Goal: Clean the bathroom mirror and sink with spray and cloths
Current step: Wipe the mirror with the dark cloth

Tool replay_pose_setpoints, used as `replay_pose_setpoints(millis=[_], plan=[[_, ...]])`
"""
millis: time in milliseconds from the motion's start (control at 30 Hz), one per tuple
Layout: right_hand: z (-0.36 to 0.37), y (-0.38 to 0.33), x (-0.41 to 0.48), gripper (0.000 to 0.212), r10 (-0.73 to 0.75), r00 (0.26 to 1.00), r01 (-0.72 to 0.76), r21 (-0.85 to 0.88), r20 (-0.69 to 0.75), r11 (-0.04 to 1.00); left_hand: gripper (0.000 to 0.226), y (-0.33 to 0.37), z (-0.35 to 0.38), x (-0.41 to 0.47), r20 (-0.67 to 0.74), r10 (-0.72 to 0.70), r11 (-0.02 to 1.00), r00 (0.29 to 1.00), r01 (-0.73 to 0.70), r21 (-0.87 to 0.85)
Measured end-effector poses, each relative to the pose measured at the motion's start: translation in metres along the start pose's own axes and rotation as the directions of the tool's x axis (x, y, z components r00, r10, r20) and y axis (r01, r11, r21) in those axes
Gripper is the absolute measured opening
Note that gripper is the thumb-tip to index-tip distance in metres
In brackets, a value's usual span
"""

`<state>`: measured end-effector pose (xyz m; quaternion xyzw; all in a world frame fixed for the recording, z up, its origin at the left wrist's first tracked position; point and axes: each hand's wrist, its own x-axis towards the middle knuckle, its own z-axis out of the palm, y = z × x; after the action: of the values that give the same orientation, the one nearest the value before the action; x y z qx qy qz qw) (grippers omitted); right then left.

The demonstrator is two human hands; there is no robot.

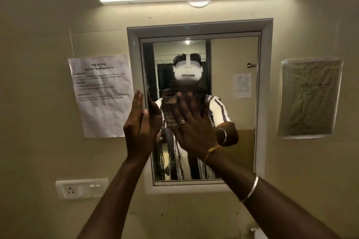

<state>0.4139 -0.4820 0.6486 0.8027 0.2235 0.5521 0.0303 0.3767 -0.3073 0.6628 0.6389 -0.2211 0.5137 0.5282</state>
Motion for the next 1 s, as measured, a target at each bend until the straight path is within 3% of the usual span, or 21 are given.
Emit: replay_pose_setpoints(millis=[233, 367, 533, 767, 1000], plan=[[-0.022, 0.071, -0.055, 0.083, 0.338, 0.935, -0.337, 0.028, -0.107, 0.941, 0.050, -0.005, 0.001, -0.001, 0.025, 0.038, 0.998, 0.999, -0.039, 0.043], [-0.024, 0.085, -0.069, 0.085, 0.380, 0.922, -0.381, -0.003, -0.080, 0.924, 0.051, -0.008, 0.002, -0.001, 0.017, 0.056, 0.996, 0.998, -0.057, 0.071], [-0.012, 0.050, -0.053, 0.082, 0.467, 0.882, -0.466, 0.033, -0.064, 0.884, 0.050, -0.008, 0.000, -0.003, 0.036, 0.045, 0.999, 0.998, -0.046, 0.016], [0.013, -0.032, -0.020, 0.075, 0.139, 0.989, -0.145, 0.116, 0.054, 0.983, 0.050, -0.007, -0.008, -0.005, 0.073, 0.007, 0.999, 0.997, -0.004, -0.044], [0.034, -0.073, -0.017, 0.070, -0.134, 0.989, 0.129, 0.068, 0.063, 0.989, 0.050, -0.005, -0.016, -0.003, 0.109, -0.029, 0.986, 0.994, 0.046, -0.163]])
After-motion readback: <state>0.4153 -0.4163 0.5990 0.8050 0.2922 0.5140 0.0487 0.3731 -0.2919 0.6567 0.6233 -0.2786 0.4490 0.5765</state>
